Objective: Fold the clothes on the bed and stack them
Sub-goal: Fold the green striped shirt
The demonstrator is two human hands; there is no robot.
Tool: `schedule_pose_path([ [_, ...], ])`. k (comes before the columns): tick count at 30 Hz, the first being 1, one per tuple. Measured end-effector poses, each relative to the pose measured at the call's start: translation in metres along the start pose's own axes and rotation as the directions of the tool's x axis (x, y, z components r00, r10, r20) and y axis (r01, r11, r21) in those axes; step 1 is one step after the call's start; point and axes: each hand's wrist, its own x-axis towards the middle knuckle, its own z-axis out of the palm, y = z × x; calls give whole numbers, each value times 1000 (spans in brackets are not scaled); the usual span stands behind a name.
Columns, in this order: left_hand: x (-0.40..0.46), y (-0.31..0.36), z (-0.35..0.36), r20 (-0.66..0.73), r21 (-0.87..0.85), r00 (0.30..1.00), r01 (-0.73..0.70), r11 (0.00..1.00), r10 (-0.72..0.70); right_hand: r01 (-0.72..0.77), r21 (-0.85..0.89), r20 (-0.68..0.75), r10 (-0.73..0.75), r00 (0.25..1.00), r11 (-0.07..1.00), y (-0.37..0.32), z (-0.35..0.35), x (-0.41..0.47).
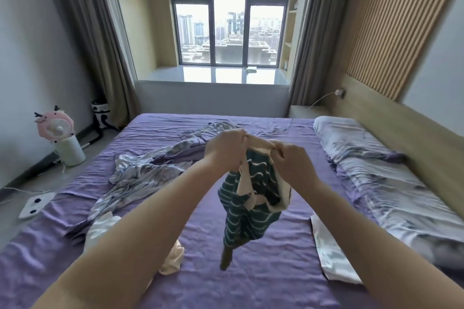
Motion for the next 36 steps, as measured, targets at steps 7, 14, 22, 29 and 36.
schedule_pose_path([
  [7,-26,99,-74,269,-657,953,286,697,-138,-94,417,160,28,987,904,-10,-107,-27],
  [14,-54,162,-99,107,-519,994,64,852,-10,65,45,271,-75,960,997,-7,-162,-62],
  [22,-79,163,-87,126,-686,991,63,725,33,48,115,354,-86,931,992,12,-201,-90],
  [29,-88,153,-43,331,-491,902,-86,867,277,60,176,303,-112,946,983,22,-209,-94],
  [36,-85,134,-36,334,-408,937,43,912,105,40,86,163,-54,985,995,39,-206,-89],
])
